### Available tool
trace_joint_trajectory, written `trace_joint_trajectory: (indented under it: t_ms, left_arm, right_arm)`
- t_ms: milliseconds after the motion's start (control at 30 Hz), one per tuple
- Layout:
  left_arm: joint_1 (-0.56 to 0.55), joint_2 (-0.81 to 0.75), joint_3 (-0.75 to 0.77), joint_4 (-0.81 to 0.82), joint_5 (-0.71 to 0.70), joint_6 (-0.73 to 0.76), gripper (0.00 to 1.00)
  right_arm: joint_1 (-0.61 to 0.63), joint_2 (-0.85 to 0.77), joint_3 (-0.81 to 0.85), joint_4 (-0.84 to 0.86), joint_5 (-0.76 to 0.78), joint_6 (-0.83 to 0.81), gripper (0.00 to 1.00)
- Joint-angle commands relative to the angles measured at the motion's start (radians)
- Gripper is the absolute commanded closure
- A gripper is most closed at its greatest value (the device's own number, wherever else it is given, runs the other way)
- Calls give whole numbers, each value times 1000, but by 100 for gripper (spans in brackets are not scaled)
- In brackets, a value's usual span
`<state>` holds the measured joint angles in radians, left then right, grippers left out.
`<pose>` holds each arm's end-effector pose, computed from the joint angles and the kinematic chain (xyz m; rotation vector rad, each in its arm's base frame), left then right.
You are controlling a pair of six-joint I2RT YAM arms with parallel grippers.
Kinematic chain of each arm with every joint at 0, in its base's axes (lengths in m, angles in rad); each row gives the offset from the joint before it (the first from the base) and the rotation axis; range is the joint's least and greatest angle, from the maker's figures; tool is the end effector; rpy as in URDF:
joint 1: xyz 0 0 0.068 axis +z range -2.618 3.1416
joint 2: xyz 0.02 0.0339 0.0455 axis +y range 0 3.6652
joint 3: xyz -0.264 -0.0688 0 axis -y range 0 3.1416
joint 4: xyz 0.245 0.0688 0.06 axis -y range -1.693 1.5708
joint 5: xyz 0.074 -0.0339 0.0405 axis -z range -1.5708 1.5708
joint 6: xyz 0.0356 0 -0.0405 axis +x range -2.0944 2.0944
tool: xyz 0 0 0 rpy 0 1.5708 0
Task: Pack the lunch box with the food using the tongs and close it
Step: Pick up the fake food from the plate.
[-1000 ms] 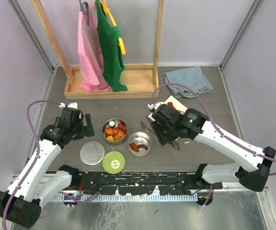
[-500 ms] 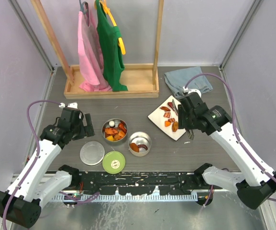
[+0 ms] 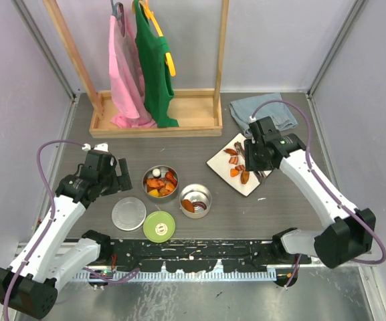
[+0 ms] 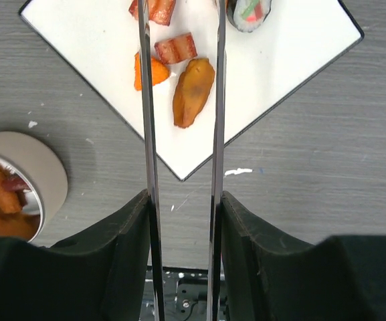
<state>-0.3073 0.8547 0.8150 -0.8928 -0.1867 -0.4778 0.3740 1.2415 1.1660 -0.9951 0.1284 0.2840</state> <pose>0.1534 -0.0417 0.2754 -0.2878 2.4662 -0.0990 0.2212 0.0819 0.3087 -0.0751 2.6266 0.0570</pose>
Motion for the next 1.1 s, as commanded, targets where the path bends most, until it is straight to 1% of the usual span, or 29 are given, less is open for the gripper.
trace_joint_trajectory:
  t_ms: [0,100,300,800,900,1067]
  left_arm:
    - [3,-9,11,16,-7,5,2]
    - [3,-6,12,14,-8,5,2]
    - [2,-4,11,15,-10,7,2]
    - [2,2,12,21,-10,8,2]
    - [4,9,15,18,-11,10,2]
    - [3,4,15,12,-11,8,2]
  right_arm:
    - [-11,92,27,98,35,-69,53]
    - [-17,130,37,139,43,-86,53]
    - [-27,178,46,155,64,-94,54]
    - [-49,244,42,208,22,-122,53]
    - [-50,246,44,205,5,-121,56]
    - [-50,219,34,201,-20,-111,63]
